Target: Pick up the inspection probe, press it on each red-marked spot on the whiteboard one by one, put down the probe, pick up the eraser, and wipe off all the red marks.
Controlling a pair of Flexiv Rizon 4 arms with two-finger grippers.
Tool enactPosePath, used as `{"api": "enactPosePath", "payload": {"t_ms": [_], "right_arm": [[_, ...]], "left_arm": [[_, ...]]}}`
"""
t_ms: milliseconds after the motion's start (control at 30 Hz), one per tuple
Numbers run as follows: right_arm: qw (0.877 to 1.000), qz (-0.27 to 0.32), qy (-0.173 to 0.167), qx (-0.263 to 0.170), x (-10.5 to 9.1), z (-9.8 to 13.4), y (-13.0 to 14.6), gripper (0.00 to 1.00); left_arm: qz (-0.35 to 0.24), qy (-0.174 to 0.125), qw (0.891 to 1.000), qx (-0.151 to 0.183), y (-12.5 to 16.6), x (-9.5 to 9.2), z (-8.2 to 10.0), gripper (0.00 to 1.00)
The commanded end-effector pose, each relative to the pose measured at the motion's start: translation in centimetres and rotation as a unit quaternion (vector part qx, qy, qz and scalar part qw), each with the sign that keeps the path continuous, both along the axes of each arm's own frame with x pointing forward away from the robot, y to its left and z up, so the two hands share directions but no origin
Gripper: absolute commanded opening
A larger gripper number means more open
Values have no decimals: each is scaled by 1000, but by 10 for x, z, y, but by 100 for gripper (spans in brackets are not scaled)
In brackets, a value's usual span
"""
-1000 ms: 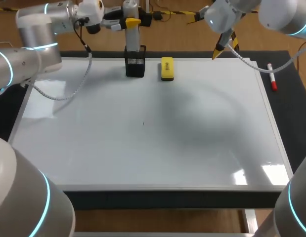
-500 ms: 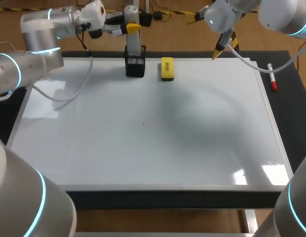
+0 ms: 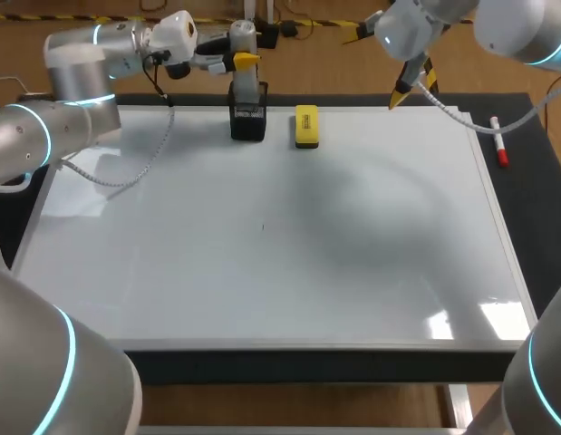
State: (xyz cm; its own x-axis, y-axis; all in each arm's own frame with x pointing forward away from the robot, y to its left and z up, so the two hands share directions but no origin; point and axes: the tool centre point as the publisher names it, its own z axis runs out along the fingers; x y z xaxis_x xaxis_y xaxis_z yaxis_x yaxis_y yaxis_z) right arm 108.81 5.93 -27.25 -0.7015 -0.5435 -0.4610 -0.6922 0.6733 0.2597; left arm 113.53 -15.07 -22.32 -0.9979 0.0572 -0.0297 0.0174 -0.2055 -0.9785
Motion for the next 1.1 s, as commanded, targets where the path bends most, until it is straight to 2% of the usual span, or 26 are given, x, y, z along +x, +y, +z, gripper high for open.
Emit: {"api": "enactPosePath", "payload": {"t_ms": [33,600,1033,1067,1100], "right_arm": [[1000,1,0,-3,0,1,0,100],[1000,1,0,-3,0,1,0,100],[1000,1,0,-3,0,1,0,100],[1000,1,0,-3,0,1,0,100],[1000,1,0,-3,0,1,0,100]], "left_arm": [[-21,1,1000,-4,2,5,-9,0],[-33,8,999,-5,-6,1,-35,0],[-28,16,999,-2,-3,0,-42,0],[-28,16,999,-2,-3,0,-42,2],[-29,17,999,-2,-3,-1,-42,20]]}}
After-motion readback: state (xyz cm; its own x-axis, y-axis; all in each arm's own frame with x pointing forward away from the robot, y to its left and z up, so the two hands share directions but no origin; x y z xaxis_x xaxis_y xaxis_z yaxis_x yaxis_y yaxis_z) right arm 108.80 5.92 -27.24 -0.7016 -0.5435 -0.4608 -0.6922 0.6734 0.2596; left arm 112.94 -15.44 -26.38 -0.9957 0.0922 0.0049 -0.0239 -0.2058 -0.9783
